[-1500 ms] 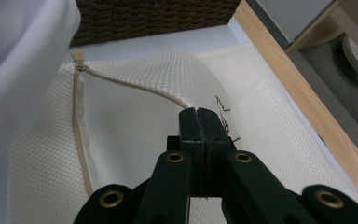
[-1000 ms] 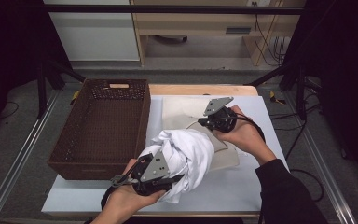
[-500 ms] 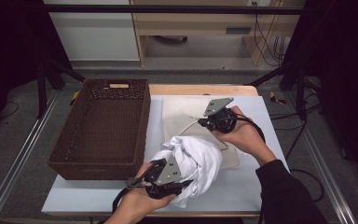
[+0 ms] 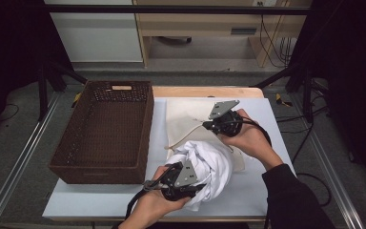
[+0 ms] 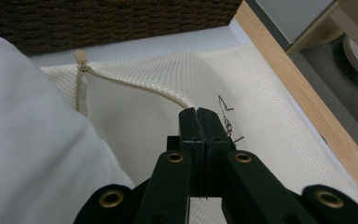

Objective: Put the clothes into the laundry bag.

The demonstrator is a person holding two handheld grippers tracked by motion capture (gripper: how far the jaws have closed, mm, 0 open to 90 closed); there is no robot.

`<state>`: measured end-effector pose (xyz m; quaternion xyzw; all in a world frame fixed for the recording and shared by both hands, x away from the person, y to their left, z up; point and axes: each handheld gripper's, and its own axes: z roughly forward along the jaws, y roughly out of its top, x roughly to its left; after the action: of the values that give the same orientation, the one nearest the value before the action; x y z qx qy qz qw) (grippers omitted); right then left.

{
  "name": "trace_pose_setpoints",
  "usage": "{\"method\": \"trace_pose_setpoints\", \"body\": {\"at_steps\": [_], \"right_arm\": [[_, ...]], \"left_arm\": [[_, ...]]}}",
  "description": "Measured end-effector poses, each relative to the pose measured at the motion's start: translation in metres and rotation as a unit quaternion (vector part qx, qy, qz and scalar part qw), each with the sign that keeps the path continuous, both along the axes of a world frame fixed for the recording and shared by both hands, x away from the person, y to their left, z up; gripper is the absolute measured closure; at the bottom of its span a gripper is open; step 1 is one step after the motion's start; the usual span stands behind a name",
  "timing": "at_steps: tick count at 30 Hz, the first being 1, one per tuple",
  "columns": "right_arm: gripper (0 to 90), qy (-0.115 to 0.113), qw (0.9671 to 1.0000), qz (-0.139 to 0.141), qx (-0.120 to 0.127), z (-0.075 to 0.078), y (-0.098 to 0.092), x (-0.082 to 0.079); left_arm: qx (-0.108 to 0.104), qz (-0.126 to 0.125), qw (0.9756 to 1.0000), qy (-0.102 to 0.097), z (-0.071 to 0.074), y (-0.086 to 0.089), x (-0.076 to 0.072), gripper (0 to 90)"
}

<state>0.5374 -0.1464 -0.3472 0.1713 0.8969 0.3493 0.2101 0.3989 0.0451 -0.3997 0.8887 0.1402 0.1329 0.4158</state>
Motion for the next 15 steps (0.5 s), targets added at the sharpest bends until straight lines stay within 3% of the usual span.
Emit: {"method": "trace_pose_setpoints", "body": {"at_steps": [3, 9, 15], "right_arm": [[90.0, 0.000, 1.0000, 0.001, 0.000, 0.000, 0.000, -0.001], [90.0, 0.000, 1.0000, 0.003, -0.002, 0.000, 0.000, -0.001], [90.0, 0.001, 1.0000, 0.004, -0.004, 0.000, 0.001, -0.002]], "left_arm": [[0.000, 0.011, 0.9999, 0.005, -0.005, -0.001, 0.008, 66.4], [0.000, 0.017, 0.9990, 0.041, -0.012, -0.001, 0.030, 66.1], [-0.001, 0.028, 0.9980, 0.057, -0.015, -0.001, 0.042, 65.9]]}}
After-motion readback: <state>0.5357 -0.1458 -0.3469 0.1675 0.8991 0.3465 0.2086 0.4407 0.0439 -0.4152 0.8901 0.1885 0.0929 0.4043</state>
